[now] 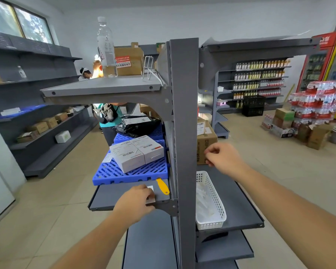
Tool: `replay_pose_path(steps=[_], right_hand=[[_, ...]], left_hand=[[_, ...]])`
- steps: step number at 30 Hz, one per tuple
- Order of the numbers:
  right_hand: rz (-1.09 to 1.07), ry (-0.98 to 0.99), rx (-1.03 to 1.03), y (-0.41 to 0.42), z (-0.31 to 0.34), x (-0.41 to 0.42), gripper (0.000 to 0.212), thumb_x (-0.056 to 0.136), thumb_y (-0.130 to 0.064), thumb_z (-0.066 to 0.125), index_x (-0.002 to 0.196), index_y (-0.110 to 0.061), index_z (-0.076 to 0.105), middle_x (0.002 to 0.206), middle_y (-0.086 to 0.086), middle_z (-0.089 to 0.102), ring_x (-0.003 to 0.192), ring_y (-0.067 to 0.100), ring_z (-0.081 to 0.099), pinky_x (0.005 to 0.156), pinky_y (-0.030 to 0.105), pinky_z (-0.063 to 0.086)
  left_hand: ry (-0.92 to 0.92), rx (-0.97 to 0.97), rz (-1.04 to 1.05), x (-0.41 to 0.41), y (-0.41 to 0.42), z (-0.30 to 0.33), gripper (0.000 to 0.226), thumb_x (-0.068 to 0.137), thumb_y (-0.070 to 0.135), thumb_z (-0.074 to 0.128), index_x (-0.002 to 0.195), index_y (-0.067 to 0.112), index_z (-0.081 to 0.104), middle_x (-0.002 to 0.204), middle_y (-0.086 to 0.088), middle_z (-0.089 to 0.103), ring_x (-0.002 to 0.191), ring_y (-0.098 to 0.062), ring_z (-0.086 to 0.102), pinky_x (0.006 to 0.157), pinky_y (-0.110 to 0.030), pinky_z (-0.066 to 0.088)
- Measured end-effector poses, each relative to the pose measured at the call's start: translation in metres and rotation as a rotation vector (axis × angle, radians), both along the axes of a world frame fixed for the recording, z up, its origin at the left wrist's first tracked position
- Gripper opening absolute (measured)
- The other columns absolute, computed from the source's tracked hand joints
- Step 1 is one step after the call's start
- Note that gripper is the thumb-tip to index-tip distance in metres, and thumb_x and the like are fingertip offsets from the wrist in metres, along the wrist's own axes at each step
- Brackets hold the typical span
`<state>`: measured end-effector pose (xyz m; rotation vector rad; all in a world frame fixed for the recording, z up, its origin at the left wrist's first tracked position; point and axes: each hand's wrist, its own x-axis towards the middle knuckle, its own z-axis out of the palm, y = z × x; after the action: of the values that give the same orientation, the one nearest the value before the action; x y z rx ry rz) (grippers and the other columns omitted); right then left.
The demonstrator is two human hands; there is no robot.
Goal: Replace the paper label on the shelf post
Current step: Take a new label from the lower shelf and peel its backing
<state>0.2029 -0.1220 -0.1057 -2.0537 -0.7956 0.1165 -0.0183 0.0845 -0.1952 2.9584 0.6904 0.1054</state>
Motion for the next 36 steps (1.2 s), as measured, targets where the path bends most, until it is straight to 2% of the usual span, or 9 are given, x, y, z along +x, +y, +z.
replay_pose_path(steps=[3, 8, 11, 17, 20, 23, 28, 33, 36], right_hand=[[-0.001, -0.014, -0.006, -0.001, 0.002, -0.002, 0.022, 0.091, -0.013, 0.06, 0.085, -0.029, 0.073, 0.072, 0.0, 0.079, 0.067, 0.014, 0.077, 0.064, 0.023, 0.055], [0.011, 0.018, 0.049, -0.002, 0.008, -0.006, 0.022, 0.091, -0.01, 0.06, 0.084, -0.025, 0.075, 0.071, 0.002, 0.079, 0.063, 0.013, 0.075, 0.065, 0.025, 0.059], [0.019, 0.045, 0.088, -0.004, 0.011, -0.009, 0.021, 0.092, -0.008, 0.059, 0.086, -0.02, 0.076, 0.075, 0.005, 0.078, 0.064, 0.012, 0.073, 0.061, 0.022, 0.058], [0.047, 0.081, 0.193, -0.006, 0.022, -0.017, 0.017, 0.097, -0.01, 0.057, 0.092, -0.016, 0.072, 0.084, 0.006, 0.077, 0.065, 0.014, 0.072, 0.059, 0.027, 0.061], [0.08, 0.131, 0.291, -0.009, 0.033, -0.028, 0.02, 0.101, -0.015, 0.056, 0.089, -0.012, 0.072, 0.074, 0.007, 0.075, 0.059, 0.018, 0.067, 0.052, 0.03, 0.056], [0.184, 0.205, 0.362, -0.014, 0.047, -0.045, 0.03, 0.103, -0.016, 0.055, 0.08, -0.005, 0.069, 0.062, 0.008, 0.069, 0.051, 0.02, 0.061, 0.042, 0.029, 0.048], [0.433, 0.313, 0.258, -0.016, 0.069, -0.074, 0.03, 0.105, -0.02, 0.056, 0.088, -0.001, 0.072, 0.064, 0.009, 0.07, 0.051, 0.017, 0.064, 0.041, 0.025, 0.047], [0.474, 0.435, 0.274, -0.009, 0.08, -0.092, 0.034, 0.105, -0.035, 0.056, 0.092, -0.008, 0.073, 0.072, 0.011, 0.075, 0.059, 0.021, 0.069, 0.044, 0.024, 0.05], [0.475, 0.469, 0.318, -0.009, 0.086, -0.093, 0.028, 0.103, -0.027, 0.061, 0.087, -0.008, 0.073, 0.076, 0.011, 0.075, 0.061, 0.018, 0.071, 0.044, 0.022, 0.047]], left_hand=[[-0.031, 0.035, 0.002, 0.001, 0.002, -0.005, 0.027, 0.095, 0.034, 0.059, 0.118, 0.023, 0.068, 0.116, 0.002, 0.061, 0.111, -0.02, 0.06, 0.085, -0.028, 0.05], [-0.084, 0.066, 0.004, 0.001, -0.001, -0.004, 0.022, 0.098, 0.033, 0.055, 0.11, 0.026, 0.072, 0.112, 0.004, 0.066, 0.099, -0.017, 0.062, 0.074, -0.025, 0.045], [-0.145, 0.073, 0.023, 0.0, -0.005, 0.004, 0.022, 0.098, 0.032, 0.052, 0.108, 0.029, 0.072, 0.108, 0.007, 0.069, 0.095, -0.015, 0.064, 0.076, -0.026, 0.052], [-0.488, 0.099, 0.021, -0.002, -0.015, 0.04, 0.016, 0.097, 0.033, 0.06, 0.1, 0.03, 0.076, 0.097, 0.013, 0.075, 0.092, -0.012, 0.067, 0.077, -0.027, 0.055], [-0.688, 0.125, 0.006, -0.005, -0.028, 0.066, 0.008, 0.091, 0.027, 0.069, 0.092, 0.029, 0.076, 0.088, 0.015, 0.074, 0.086, -0.011, 0.066, 0.07, -0.024, 0.052], [-0.811, 0.16, -0.043, -0.01, -0.043, 0.093, 0.007, 0.09, 0.024, 0.07, 0.091, 0.024, 0.077, 0.088, 0.013, 0.074, 0.084, -0.011, 0.065, 0.072, -0.022, 0.048], [-1.046, 0.255, -0.155, -0.016, -0.066, 0.129, 0.014, 0.091, 0.02, 0.065, 0.086, 0.017, 0.077, 0.086, 0.008, 0.076, 0.081, -0.014, 0.063, 0.075, -0.023, 0.048], [-1.167, 0.37, -0.322, -0.012, -0.085, 0.14, 0.017, 0.094, 0.017, 0.066, 0.087, 0.008, 0.079, 0.087, -0.001, 0.077, 0.081, -0.021, 0.067, 0.076, -0.031, 0.052], [-1.15, 0.402, -0.384, -0.008, -0.09, 0.14, 0.014, 0.093, 0.015, 0.07, 0.088, 0.007, 0.08, 0.089, -0.003, 0.077, 0.08, -0.025, 0.068, 0.075, -0.035, 0.054]])
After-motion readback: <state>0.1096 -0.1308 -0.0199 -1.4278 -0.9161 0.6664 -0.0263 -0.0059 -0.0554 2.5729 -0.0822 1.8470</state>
